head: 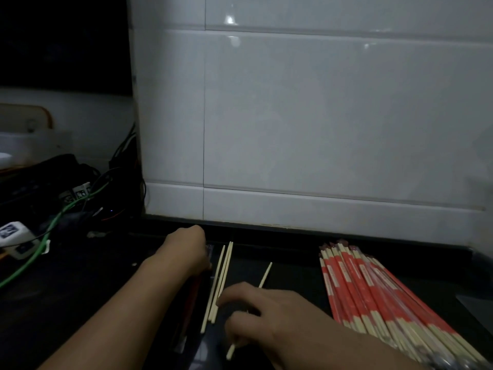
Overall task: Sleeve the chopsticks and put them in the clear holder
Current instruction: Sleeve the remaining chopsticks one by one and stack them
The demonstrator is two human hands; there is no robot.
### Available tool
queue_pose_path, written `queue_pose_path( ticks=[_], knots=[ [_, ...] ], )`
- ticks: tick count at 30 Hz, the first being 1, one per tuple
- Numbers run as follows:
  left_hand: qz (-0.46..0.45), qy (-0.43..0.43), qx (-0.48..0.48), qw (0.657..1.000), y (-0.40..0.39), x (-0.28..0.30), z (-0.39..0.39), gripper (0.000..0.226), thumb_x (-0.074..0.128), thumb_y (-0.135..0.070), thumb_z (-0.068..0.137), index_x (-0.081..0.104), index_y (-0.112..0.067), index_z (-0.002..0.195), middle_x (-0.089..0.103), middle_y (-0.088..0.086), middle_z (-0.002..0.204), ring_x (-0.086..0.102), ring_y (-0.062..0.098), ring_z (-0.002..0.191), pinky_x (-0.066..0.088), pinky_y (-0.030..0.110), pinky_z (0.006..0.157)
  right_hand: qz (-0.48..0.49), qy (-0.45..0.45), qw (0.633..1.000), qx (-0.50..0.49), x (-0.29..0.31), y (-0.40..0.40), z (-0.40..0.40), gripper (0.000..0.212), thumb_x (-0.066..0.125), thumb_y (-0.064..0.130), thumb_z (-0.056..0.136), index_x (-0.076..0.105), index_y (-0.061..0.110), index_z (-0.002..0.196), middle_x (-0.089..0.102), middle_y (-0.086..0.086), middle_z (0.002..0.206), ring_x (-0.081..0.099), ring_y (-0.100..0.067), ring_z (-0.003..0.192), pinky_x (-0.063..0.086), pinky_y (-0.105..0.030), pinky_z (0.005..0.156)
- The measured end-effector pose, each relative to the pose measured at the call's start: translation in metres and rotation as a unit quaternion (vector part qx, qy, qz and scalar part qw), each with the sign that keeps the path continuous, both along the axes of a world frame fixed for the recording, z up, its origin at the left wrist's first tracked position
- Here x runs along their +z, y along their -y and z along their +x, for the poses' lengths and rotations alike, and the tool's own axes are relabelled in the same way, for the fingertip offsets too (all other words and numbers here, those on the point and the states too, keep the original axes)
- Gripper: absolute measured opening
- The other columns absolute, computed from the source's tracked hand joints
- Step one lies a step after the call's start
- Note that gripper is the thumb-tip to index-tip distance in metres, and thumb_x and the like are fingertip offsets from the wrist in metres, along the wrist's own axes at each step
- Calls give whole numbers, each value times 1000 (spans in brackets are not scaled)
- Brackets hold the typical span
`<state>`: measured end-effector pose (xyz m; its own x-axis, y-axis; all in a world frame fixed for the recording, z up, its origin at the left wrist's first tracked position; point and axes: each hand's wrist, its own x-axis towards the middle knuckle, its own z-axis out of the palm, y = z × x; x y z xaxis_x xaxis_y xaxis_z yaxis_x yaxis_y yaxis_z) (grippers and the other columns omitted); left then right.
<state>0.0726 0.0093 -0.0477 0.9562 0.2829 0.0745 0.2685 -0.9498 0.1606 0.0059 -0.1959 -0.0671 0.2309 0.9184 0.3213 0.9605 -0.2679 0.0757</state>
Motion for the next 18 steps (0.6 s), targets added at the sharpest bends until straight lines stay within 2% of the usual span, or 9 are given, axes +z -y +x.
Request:
queue_pose_path(
  ticks=[2, 3, 4, 6, 9, 11, 13, 16, 18],
  knots=[
    [-13, 7, 7, 1000, 1, 0, 2, 30, 72, -37, 86, 51, -16, 80, 53, 1, 76, 57, 18, 75, 46, 28, 66, 20, -25, 999, -43, -10, -4, 19, 14, 55, 20, 96, 56, 21, 110, 57, 6, 122, 53, 1, 90, 46, -16, 75],
    [-24, 6, 9, 1000, 1, 0, 2, 30, 70, -37, 87, 52, -15, 78, 55, 2, 76, 57, 18, 74, 47, 29, 67, 52, -48, 997, -13, -25, 8, 18, 22, 57, 15, 95, 60, 15, 117, 60, 7, 108, 55, 1, 86, 46, -16, 75],
    [-39, 3, 10, 999, 1, 0, 2, 28, 67, -38, 89, 54, -14, 79, 58, 3, 78, 58, 19, 75, 49, 30, 69, 80, -7, 997, -6, -41, 5, 29, 26, 58, 11, 94, 63, 10, 119, 60, 8, 99, 57, -2, 84, 46, -19, 75],
    [-74, 1, 11, 997, -4, -2, 3, 24, 63, -35, 91, 62, -11, 85, 62, 6, 82, 61, 21, 78, 51, 30, 71, 53, -19, 998, -10, -36, 1, 28, 13, 53, 9, 96, 64, 5, 102, 65, -1, 104, 63, -20, 95, 49, -27, 83],
    [-195, 87, 3, 977, -11, 0, 5, 19, 64, -23, 91, 69, -7, 82, 66, 10, 74, 64, 19, 66, 49, 26, 57, 330, -41, 942, -44, 5, 9, 8, 14, 45, 27, 101, 54, 19, 108, 61, 9, 103, 62, -5, 92, 49, -20, 78],
    [-373, 214, -35, 902, -8, 10, 2, 19, 64, -14, 93, 68, -6, 75, 63, 7, 62, 58, 12, 49, 42, 21, 45, 359, -30, 932, -48, 0, 27, 9, 20, 49, 30, 99, 54, 24, 118, 56, 15, 103, 59, -1, 91, 46, -14, 78],
    [-532, 300, -76, 788, 2, 25, -7, 13, 63, -13, 95, 67, -6, 84, 62, 6, 63, 56, 8, 46, 44, 21, 43, 336, -52, 934, -108, -1, 22, 18, 26, 55, 29, 95, 56, 25, 121, 54, 15, 105, 60, -3, 96, 45, -13, 81],
    [-641, 342, -104, 679, 18, 32, -14, 11, 60, -14, 97, 66, -4, 98, 65, 8, 77, 61, 11, 59, 54, 21, 53, 359, -99, 915, -156, -3, 22, 25, 29, 56, 38, 90, 62, 26, 115, 53, 18, 104, 58, -2, 98, 42, -9, 81],
    [-676, 362, -106, 633, 27, 30, -13, 12, 59, -12, 97, 64, 0, 98, 64, 10, 76, 62, 11, 55, 54, 20, 53, 375, -127, 902, -172, 0, 21, 22, 33, 54, 48, 87, 64, 27, 110, 55, 19, 103, 58, -2, 99, 42, -8, 81]
  ],
)
